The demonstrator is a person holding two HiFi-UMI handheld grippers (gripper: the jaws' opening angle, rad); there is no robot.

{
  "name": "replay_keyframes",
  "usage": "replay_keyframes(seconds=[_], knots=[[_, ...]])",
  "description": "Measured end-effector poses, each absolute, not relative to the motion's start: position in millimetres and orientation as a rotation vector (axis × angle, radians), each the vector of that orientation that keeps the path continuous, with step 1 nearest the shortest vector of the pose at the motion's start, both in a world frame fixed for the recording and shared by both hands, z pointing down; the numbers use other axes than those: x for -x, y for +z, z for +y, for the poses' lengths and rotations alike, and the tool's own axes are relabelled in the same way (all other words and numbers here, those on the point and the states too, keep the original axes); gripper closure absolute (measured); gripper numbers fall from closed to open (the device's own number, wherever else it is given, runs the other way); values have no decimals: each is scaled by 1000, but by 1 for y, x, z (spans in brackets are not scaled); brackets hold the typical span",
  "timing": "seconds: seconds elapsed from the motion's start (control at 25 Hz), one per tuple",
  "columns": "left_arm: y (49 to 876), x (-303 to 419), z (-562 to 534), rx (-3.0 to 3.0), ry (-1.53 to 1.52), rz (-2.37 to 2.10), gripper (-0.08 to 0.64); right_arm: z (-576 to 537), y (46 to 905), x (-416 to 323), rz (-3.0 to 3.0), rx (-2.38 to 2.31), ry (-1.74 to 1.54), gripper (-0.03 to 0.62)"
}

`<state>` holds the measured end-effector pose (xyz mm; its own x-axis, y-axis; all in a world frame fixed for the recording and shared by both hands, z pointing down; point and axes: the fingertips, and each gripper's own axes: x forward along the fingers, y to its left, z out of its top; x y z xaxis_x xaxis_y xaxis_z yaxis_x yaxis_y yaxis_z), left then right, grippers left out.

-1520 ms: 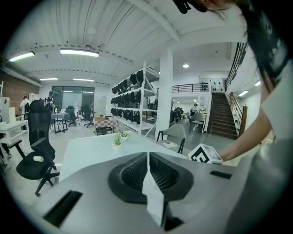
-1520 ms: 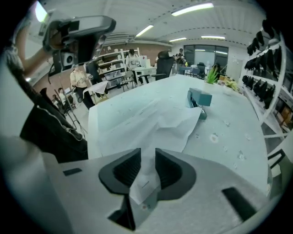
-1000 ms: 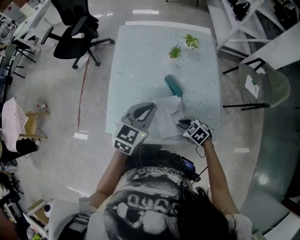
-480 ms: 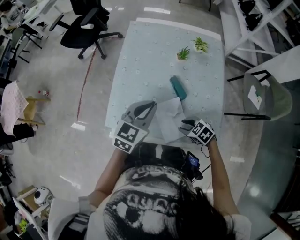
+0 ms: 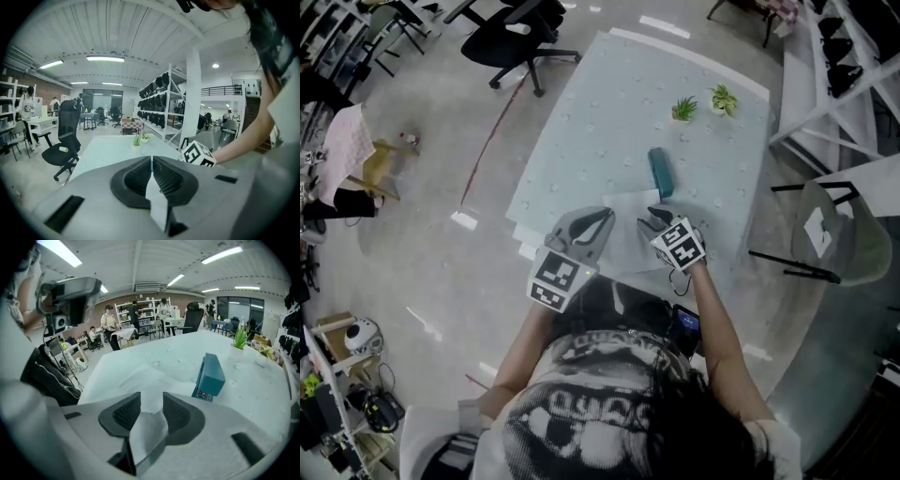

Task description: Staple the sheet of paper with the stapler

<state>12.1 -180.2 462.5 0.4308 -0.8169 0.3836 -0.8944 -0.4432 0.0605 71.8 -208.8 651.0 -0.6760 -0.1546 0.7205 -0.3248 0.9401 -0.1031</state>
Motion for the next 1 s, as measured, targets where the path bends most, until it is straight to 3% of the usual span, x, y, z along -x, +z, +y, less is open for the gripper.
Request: replay_keyframes(seconds=[0.48, 1.0], knots=[[461, -3, -132, -2240, 443, -1741, 551, -207, 664, -87, -2339, -199, 246, 462], [460, -20, -135, -2275, 456, -1710, 551, -227, 662, -112, -2281, -233, 266, 453]])
